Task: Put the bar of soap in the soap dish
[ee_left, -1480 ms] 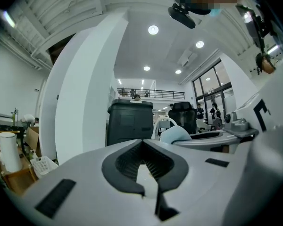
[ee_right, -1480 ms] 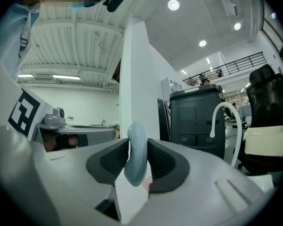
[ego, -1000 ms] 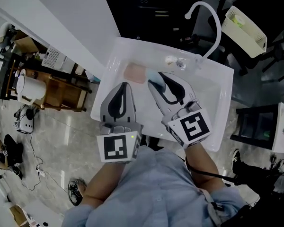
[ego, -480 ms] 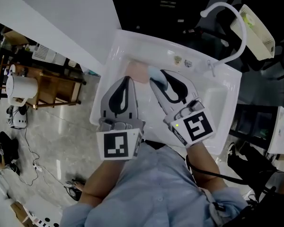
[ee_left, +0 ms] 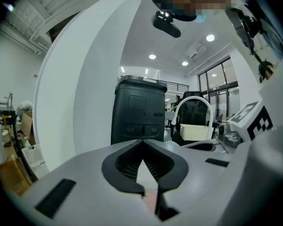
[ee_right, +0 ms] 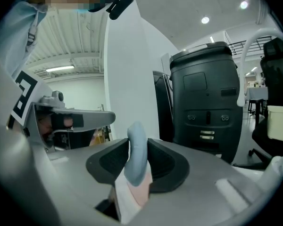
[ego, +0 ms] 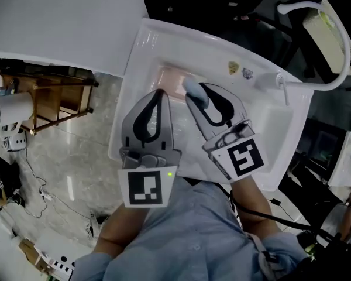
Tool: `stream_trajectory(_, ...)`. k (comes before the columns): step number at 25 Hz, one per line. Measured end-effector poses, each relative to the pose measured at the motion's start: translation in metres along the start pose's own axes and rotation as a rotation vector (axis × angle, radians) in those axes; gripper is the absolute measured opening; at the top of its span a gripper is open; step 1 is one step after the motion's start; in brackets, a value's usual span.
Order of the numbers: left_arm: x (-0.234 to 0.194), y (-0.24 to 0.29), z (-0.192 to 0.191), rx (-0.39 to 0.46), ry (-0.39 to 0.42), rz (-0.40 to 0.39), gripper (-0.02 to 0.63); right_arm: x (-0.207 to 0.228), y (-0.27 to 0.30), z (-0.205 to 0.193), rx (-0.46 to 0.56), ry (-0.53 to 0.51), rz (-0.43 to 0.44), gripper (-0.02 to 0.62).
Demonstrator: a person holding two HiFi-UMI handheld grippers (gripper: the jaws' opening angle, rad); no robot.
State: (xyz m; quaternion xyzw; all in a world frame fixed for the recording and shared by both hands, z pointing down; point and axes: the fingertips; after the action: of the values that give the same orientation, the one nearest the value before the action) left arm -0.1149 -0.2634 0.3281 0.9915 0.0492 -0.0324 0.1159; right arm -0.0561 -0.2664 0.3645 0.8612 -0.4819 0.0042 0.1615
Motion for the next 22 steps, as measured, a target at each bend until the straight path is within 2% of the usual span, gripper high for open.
stream_trajectory(10,-0.016,0.036,-0.043,-0.095,-0.047,-0.021,0.006,0.025,0.039,-0.056,-0.080,0.075,-0.009,0.121)
stream_trajectory(22,-0.031,0.056,-0.064,-0.154,-0.072,-0.048,0.006,0.035,0.068,-0.096,-0.161,0.094,-0.014,0.121)
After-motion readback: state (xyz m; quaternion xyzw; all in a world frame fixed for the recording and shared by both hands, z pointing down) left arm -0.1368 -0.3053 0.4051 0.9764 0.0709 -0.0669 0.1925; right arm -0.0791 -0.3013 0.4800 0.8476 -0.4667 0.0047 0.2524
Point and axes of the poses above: the fingertips, and each gripper's own axes: y forward along the fingers, x to its right, z out of its top, and after that the axes turned 10 degrees about z, right-handed
